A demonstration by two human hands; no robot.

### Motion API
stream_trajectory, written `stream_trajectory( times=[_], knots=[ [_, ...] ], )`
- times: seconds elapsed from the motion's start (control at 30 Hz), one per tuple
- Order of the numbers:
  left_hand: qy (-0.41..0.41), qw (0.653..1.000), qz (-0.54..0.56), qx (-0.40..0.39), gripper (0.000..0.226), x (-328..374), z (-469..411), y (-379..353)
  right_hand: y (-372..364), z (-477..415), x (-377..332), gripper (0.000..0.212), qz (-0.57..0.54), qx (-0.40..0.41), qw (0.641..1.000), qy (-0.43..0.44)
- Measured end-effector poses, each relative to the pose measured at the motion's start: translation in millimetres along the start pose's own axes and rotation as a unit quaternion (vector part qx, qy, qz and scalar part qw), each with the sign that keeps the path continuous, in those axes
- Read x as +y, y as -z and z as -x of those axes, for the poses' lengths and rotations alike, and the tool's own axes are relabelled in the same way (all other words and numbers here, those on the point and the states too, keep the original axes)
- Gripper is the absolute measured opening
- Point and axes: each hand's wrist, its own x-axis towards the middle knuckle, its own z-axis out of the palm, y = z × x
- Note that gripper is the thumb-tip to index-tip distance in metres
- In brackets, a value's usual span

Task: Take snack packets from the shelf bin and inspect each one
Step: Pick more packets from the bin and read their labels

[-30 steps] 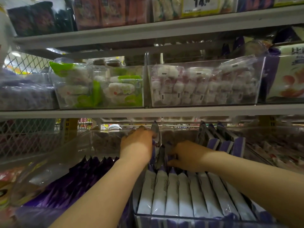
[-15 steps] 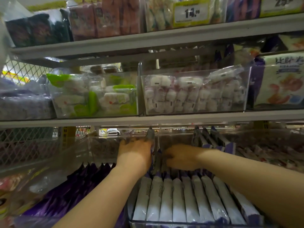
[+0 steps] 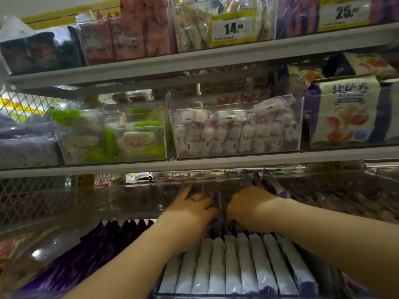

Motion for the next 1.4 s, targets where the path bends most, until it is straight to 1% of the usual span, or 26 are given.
stream_trajectory(
  times=[0.1, 0.17, 0.33, 0.4, 0.47, 0.53, 0.63, 0.7, 0.77, 0.9, 1.0, 1.1, 1.17, 1.23, 1.27, 1.3, 1.33, 1.37, 1.4],
  knots=[
    [0.01, 0.999, 0.019, -0.047, 0.045, -1, -9, -8, -6, -11, -6, 0.019, 0.029, 0.015, 0.999, 0.016],
    [0.016, 0.998, 0.026, -0.061, 0.042, -3, -11, -10, -8, -14, -8, 0.016, 0.041, 0.032, 0.999, 0.008],
    [0.028, 0.997, 0.069, -0.023, 0.042, -8, -10, -12, -17, -12, -11, 0.015, 0.049, 0.11, 0.993, -0.018],
    [0.05, 0.993, 0.104, -0.027, 0.051, -9, -9, -13, -16, -11, -7, 0.02, 0.041, 0.144, 0.988, -0.043],
    [0.081, 0.988, 0.119, -0.061, 0.058, -10, -8, -13, -10, -8, 2, 0.025, 0.03, 0.189, 0.978, -0.083],
    [0.091, 0.985, 0.113, -0.09, 0.057, -10, -9, -14, -3, -1, 8, 0.024, 0.0, 0.233, 0.966, -0.109],
    [0.092, 0.985, 0.093, -0.113, 0.056, -8, -10, -14, -2, 12, 7, 0.025, -0.064, 0.294, 0.946, -0.118],
    [0.085, 0.984, 0.076, -0.137, 0.051, -6, -10, -14, -1, 24, 3, 0.015, -0.134, 0.353, 0.919, -0.115],
    [0.089, 0.981, 0.082, -0.154, 0.05, -4, -8, -12, 1, 36, 2, 0.005, -0.203, 0.397, 0.888, -0.111],
    [0.08, 0.983, 0.079, -0.147, 0.056, 1, -2, -1, -3, 60, 2, 0.014, -0.308, 0.425, 0.839, -0.145],
    [0.09, 0.986, 0.091, -0.111, 0.053, 7, 7, 12, -7, 76, -5, 0.017, -0.378, 0.466, 0.78, -0.176],
    [0.145, 0.975, 0.163, -0.028, 0.043, 16, 24, 28, -3, 91, -17, 0.014, -0.407, 0.513, 0.731, -0.192],
    [0.199, 0.948, 0.246, 0.037, 0.033, 25, 40, 39, -1, 102, -29, 0.014, -0.425, 0.541, 0.698, -0.199],
    [0.258, 0.897, 0.346, 0.099, 0.023, 40, 58, 49, 1, 114, -45, 0.021, -0.465, 0.557, 0.658, -0.202],
    [0.278, 0.87, 0.389, 0.119, 0.024, 49, 67, 54, 1, 120, -55, 0.025, -0.484, 0.561, 0.639, -0.206],
    [0.293, 0.844, 0.43, 0.128, 0.031, 59, 75, 58, 1, 125, -65, 0.027, -0.499, 0.564, 0.622, -0.212],
    [0.307, 0.812, 0.479, 0.126, 0.039, 70, 82, 62, 0, 129, -76, 0.028, -0.515, 0.566, 0.606, -0.218],
    [0.323, 0.768, 0.541, 0.113, 0.042, 81, 89, 66, -2, 133, -88, 0.028, -0.532, 0.566, 0.59, -0.221],
    [0.34, 0.712, 0.607, 0.093, 0.043, 92, 95, 69, -5, 137, -100, 0.027, -0.552, 0.564, 0.574, -0.218]
  ],
)
